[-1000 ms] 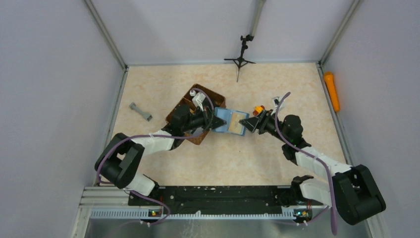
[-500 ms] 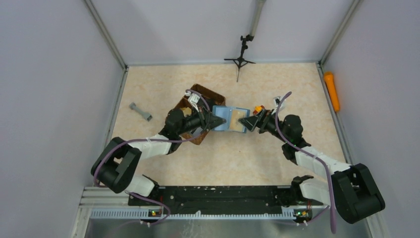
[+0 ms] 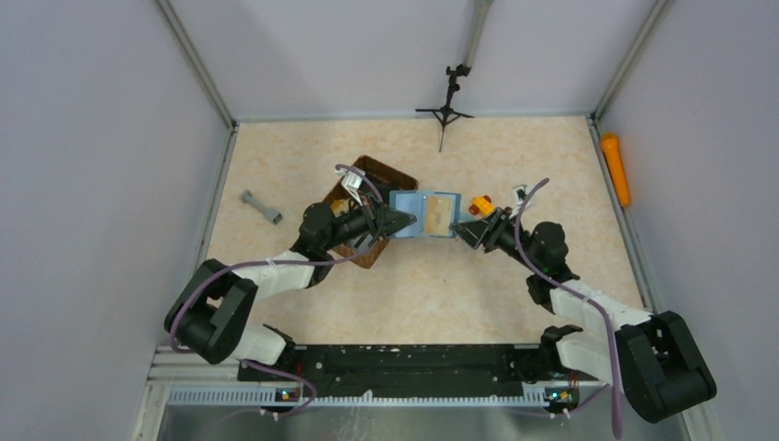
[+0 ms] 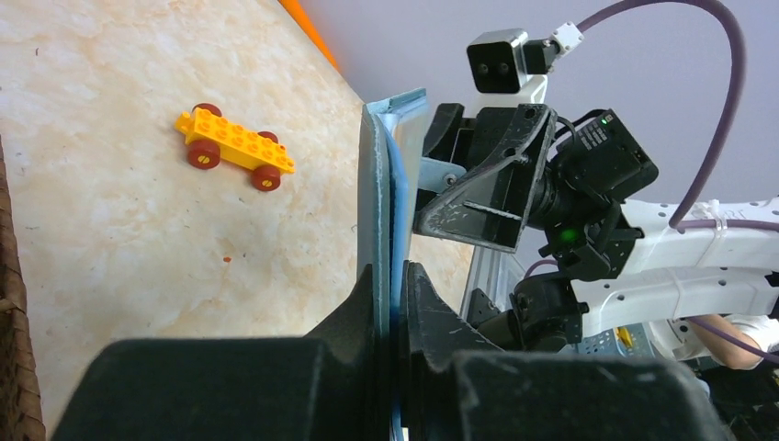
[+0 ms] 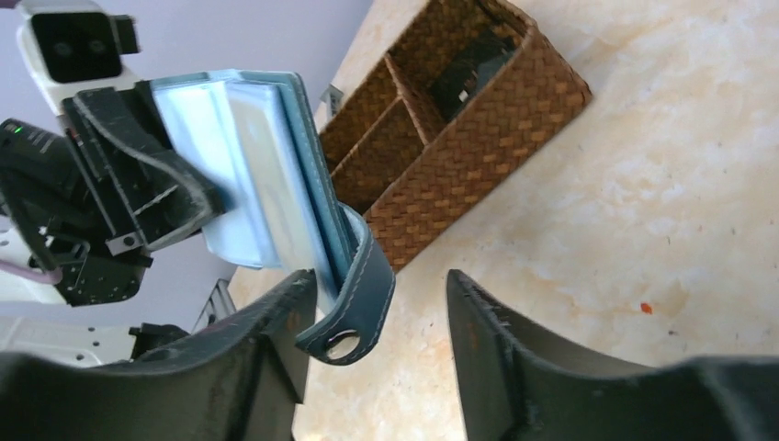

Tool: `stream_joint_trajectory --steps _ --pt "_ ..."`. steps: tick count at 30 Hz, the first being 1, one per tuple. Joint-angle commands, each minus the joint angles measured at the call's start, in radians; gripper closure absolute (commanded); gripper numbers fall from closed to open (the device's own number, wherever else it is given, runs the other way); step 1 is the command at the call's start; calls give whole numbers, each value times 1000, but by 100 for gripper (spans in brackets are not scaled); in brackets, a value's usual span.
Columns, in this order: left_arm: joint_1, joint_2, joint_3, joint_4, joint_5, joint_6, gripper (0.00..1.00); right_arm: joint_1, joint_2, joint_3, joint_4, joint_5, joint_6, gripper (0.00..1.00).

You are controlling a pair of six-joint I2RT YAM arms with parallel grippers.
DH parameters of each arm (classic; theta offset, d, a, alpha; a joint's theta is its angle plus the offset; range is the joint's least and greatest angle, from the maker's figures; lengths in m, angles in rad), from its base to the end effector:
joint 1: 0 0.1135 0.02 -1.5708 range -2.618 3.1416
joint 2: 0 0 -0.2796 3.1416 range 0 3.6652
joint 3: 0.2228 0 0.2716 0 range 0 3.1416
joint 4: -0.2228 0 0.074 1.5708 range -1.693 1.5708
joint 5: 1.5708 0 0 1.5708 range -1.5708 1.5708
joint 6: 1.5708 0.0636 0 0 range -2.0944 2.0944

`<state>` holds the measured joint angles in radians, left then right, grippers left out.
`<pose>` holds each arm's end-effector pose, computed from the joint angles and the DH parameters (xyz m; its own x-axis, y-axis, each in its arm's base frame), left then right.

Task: Take the credit cards out of the card holder
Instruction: Remove the credit card from the card holder.

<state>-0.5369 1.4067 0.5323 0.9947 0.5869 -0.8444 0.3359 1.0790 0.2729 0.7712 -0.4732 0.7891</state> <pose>0.2538 -0.1921 0.2399 -0.6031 -0.3654 -0.7091 0.6737 0.2426 -0.6980 0.2219 0.1082 0.2058 -0.5366 0.4818 -0.6928 -0.4862 0.4944 0.7205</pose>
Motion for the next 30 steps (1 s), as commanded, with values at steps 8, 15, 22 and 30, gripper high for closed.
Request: stream_joint_trajectory --steps 8,15,22,30 --pt "8 28 12 152 72 -58 100 -13 -14 -9 174 -72 26 68" --pt "8 49 19 175 89 -68 100 -14 -36 -17 180 -69 18 73" --pt "8 58 27 154 96 -60 100 -14 -27 -15 224 -104 37 97" --pt "6 83 38 179 115 -79 100 -14 25 -21 338 -165 88 87"
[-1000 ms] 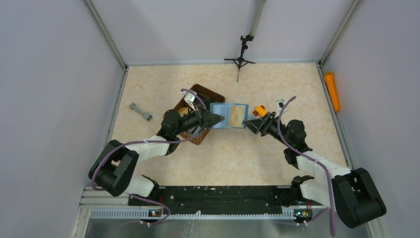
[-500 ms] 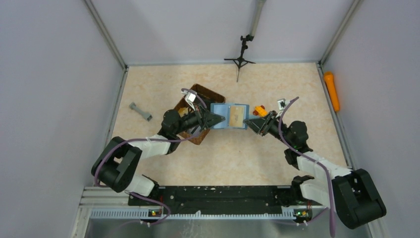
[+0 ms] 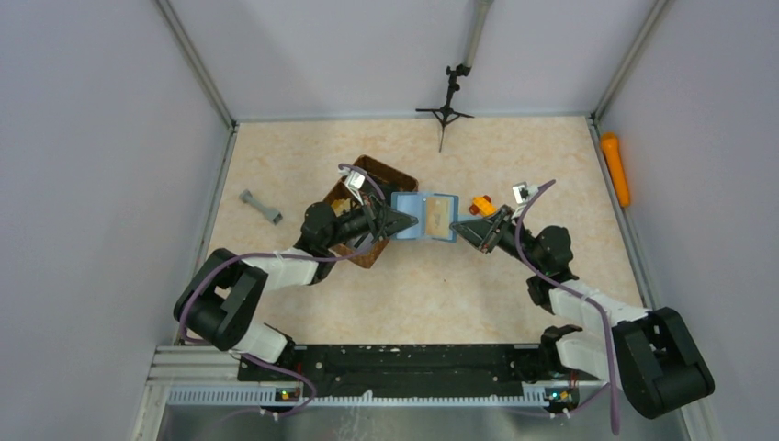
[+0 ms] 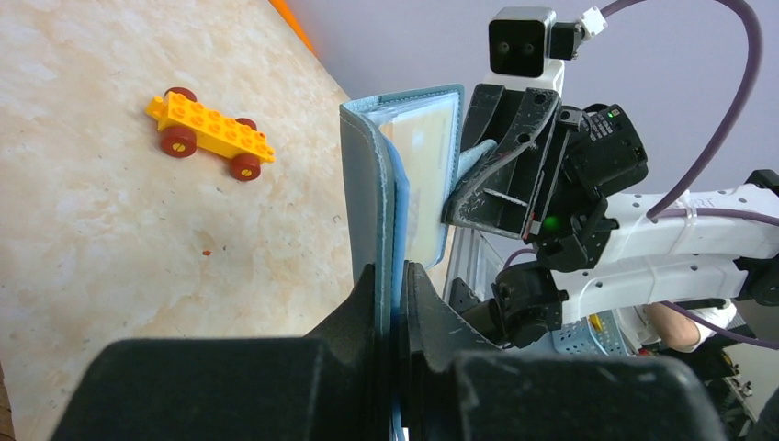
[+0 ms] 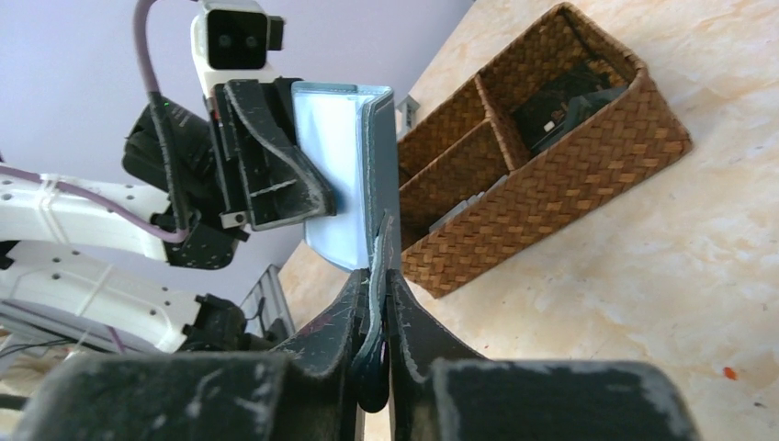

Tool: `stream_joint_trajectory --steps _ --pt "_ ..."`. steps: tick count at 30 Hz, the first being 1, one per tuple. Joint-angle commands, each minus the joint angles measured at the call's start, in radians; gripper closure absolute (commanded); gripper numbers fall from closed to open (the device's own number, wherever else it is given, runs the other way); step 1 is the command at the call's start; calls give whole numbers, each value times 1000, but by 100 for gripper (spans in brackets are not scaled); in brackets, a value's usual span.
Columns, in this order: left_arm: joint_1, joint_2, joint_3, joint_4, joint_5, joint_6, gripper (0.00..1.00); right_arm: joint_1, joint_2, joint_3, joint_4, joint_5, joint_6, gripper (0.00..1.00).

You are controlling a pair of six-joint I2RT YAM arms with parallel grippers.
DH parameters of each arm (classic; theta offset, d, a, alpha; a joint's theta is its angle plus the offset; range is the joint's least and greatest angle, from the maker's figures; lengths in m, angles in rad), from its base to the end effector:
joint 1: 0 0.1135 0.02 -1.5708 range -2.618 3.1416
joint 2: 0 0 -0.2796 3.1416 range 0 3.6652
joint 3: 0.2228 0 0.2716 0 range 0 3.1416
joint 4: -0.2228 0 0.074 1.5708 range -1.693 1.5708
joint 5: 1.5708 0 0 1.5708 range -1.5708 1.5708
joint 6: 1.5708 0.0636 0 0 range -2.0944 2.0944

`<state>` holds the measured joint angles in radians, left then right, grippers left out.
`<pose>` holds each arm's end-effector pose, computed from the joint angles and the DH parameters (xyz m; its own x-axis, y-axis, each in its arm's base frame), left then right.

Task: Take the credit cards out of the card holder
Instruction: Remove the credit card from the card holder.

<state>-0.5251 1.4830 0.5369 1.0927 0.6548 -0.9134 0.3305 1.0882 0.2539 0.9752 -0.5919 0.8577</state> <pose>0.2594 -0.1950 0.2304 -0.6502 -0.3489 -0.6749 0.6616 0.1769 -0.7287 0.2137 0.1108 0.2230 -0.5120 0.4879 -0.7070 -0.6185 0.3618 0.6976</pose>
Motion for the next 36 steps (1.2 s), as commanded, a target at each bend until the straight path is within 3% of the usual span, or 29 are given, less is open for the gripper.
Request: stream_joint_trajectory --steps 1,10,20,36 --pt "-5 8 34 81 47 -10 100 -10 18 -2 137 -50 21 85" --pt "-5 11 36 75 45 -8 100 -10 19 -13 193 -69 44 90" --pt "-5 13 37 78 46 -12 100 -9 28 -25 254 -85 62 80" --pt "-9 61 58 111 79 -52 100 -9 47 -19 263 -95 70 100"
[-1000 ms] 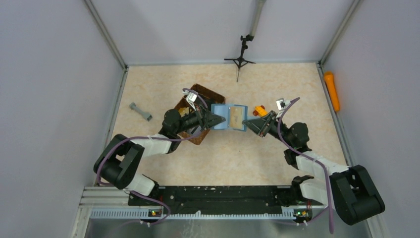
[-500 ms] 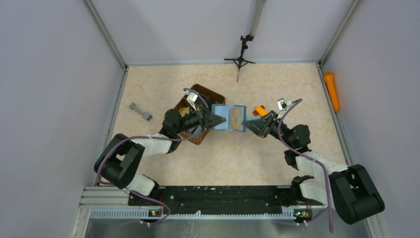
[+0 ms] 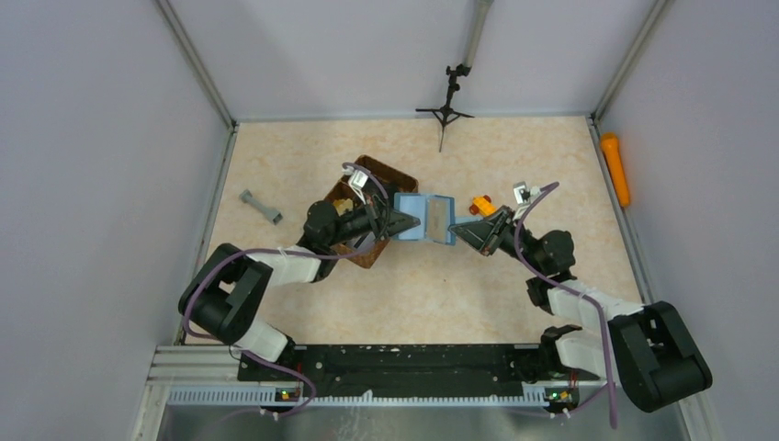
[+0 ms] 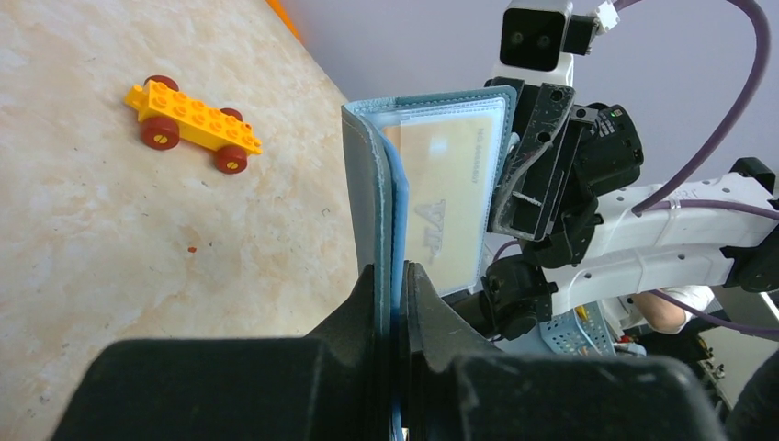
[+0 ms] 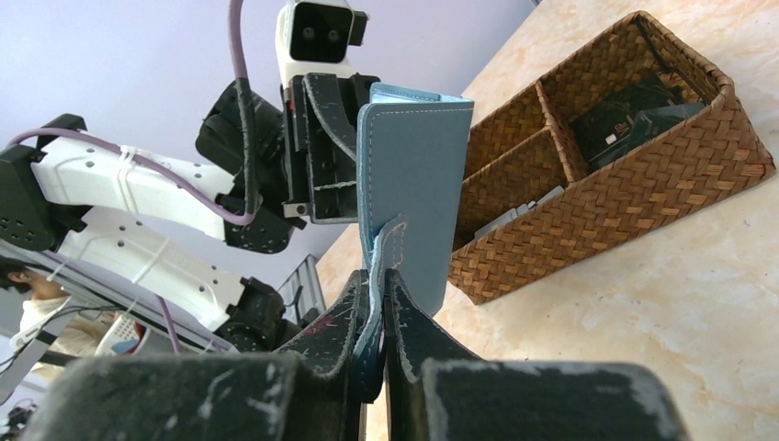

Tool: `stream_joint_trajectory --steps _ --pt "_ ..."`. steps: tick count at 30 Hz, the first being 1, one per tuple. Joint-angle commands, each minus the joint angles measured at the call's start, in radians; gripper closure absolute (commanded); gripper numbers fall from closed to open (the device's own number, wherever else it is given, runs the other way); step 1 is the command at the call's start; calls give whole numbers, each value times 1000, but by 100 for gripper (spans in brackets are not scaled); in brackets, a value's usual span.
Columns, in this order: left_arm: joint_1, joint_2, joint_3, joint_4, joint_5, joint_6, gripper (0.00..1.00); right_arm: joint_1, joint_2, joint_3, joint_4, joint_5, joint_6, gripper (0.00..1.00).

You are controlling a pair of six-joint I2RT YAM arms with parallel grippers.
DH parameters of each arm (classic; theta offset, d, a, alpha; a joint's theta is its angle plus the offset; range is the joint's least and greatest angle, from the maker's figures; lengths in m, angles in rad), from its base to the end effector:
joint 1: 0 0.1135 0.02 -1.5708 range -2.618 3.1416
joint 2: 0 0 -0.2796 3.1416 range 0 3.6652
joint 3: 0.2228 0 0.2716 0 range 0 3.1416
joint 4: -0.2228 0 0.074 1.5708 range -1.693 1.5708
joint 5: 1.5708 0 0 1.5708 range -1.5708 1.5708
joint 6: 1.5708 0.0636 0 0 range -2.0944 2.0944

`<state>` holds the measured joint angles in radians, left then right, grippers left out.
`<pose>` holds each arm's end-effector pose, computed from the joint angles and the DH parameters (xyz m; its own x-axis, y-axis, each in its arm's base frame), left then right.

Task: Take the credit cards out of the card holder
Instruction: Remove the credit card from the card holder.

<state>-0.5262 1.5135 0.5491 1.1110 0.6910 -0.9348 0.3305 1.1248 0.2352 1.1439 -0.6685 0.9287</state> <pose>0.2615 -0.1988 0.2272 -0.6749 -0.3249 -0.6625 0.6553 0.1487 -0.7406 0.2074 0.1128 0.2289 -0.5158 0.4875 -0.7045 -0.6829 0.2626 0.6817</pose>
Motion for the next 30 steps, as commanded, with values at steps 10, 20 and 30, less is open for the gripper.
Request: stream_joint_trajectory --steps 10,20,30 --pt "-42 43 87 2 49 19 100 -9 10 93 -301 103 -156 98" --pt "-93 6 135 -210 -8 161 100 -9 90 101 -234 50 -125 75" --pt "-98 3 150 -269 -25 182 100 -7 119 100 -182 18 -98 55"
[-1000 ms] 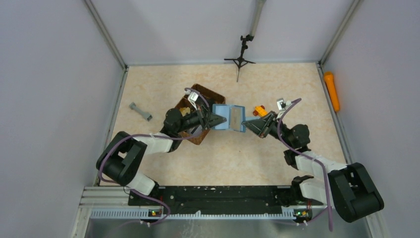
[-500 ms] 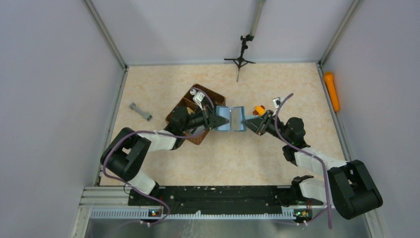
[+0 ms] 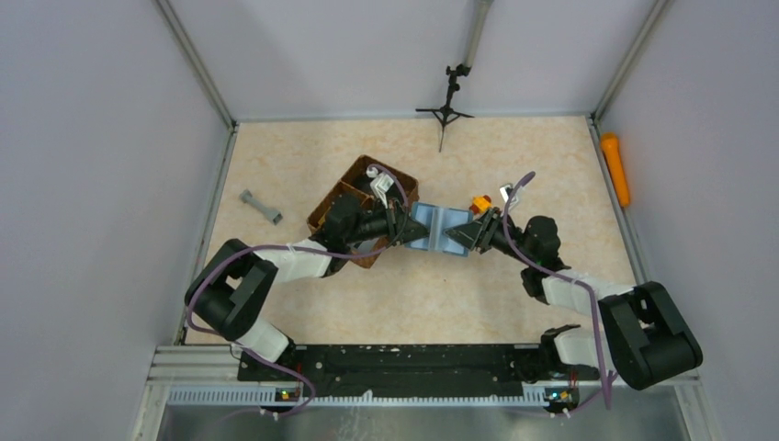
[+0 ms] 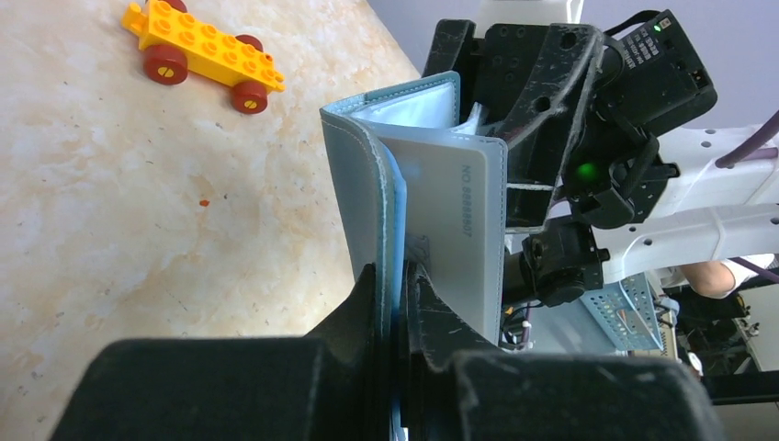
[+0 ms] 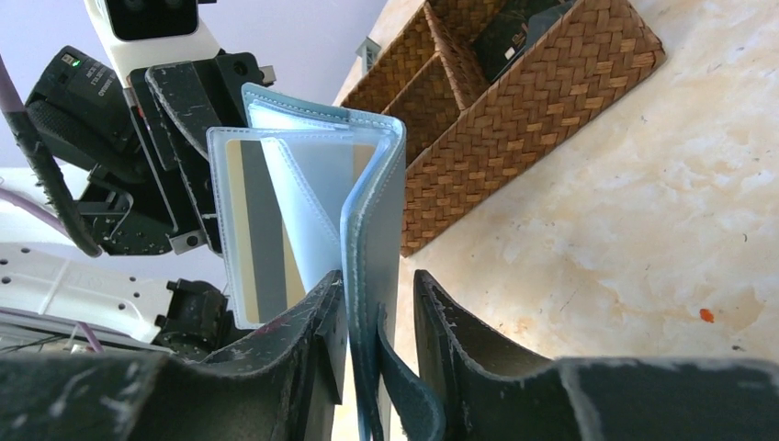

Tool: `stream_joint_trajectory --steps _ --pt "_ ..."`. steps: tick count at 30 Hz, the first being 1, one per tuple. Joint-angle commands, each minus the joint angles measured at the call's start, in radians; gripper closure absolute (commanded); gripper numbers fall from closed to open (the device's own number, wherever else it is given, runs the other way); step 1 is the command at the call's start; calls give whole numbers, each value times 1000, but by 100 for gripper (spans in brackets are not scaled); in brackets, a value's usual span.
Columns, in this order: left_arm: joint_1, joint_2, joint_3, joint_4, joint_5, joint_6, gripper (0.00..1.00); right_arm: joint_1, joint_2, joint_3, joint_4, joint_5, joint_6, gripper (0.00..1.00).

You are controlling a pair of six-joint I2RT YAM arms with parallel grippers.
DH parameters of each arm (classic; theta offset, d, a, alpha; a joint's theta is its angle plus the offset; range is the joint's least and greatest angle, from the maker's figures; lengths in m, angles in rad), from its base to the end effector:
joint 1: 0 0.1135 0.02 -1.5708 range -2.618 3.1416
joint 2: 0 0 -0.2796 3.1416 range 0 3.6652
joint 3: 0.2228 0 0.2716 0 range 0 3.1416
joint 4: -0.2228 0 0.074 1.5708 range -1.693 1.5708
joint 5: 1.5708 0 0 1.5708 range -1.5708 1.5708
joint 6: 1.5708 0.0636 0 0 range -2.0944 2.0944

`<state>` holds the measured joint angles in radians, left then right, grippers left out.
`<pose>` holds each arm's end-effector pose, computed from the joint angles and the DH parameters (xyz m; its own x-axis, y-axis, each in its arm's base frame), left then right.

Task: Take the credit cards out of the card holder
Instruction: Remove the credit card from the card holder.

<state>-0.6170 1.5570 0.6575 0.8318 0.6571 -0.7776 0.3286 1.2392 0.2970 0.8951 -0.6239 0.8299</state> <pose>0.2646 -0.2353 0.2146 -0.7094 -0.1778 -0.6820 0.6419 0.2364 -0.7294 0.2329 0.1187 0.1930 -0.6309 0.4176 -0.6539 -0.5167 0.4026 0.7556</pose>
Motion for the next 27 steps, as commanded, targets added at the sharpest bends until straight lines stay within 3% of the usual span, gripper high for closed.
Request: stream_joint_trajectory --steps 1,3,16,19,27 --pt "-7 -39 43 0 2 26 100 -6 2 37 64 -25 2 38" --pt "-6 -38 51 -36 -24 32 100 -5 -7 37 54 -19 -1 29" --pt "16 -20 47 -39 -39 -9 100 -7 -24 36 41 -10 -5 26" --pt "24 -13 47 -37 -41 -22 100 -5 -21 47 -5 2 -23 16" --pt "42 12 46 -2 -21 -66 100 -5 5 54 6 -13 -15 10"
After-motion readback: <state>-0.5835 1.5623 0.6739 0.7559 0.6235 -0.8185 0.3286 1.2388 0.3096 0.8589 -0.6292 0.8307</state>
